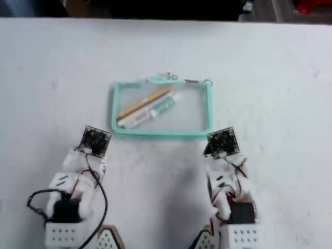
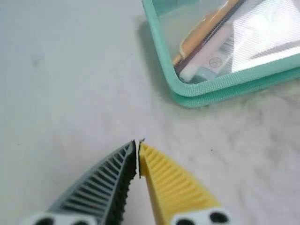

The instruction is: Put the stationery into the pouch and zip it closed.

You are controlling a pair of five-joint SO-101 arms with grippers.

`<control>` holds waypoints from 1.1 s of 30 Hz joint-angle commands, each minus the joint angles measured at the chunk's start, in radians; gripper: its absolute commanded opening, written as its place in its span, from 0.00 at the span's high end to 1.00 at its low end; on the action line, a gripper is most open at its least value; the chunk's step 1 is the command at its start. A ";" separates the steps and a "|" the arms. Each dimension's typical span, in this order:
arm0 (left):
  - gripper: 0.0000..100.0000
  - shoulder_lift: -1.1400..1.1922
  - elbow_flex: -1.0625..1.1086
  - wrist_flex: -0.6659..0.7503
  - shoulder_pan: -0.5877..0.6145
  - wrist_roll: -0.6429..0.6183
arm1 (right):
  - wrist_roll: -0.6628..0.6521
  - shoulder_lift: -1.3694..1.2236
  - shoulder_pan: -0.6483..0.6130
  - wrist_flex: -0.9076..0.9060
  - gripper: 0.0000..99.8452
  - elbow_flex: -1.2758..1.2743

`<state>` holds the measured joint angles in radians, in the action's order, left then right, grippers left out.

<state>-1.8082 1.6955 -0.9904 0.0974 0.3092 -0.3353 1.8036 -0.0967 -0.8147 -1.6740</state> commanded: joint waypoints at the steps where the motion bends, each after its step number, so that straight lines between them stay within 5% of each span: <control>1: 0.95 -0.010 -0.003 -0.081 0.004 0.005 | 0.005 -0.008 0.005 0.019 0.98 -0.017; 5: 0.95 -0.010 -0.003 -0.173 0.010 0.005 | 0.017 -0.010 0.002 -0.041 0.98 -0.017; 9: 0.95 -0.010 -0.003 -0.278 0.005 0.005 | 0.186 -0.010 -0.045 -0.170 0.98 -0.017; 16: 0.95 -0.012 -0.003 -0.293 0.008 0.003 | 0.295 -0.008 -0.150 -0.458 0.98 -0.017; 27: 0.95 -0.012 -0.003 -0.293 0.004 0.000 | 0.295 -0.010 -0.153 -0.450 0.98 -0.017; 33: 0.95 -0.012 -0.003 -0.295 0.004 -0.135 | 0.293 -0.010 -0.122 -0.450 0.98 -0.017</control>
<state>-1.8113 1.6955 -1.2743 0.0974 0.2478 -0.0499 1.7944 -0.2286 -1.2597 -1.6817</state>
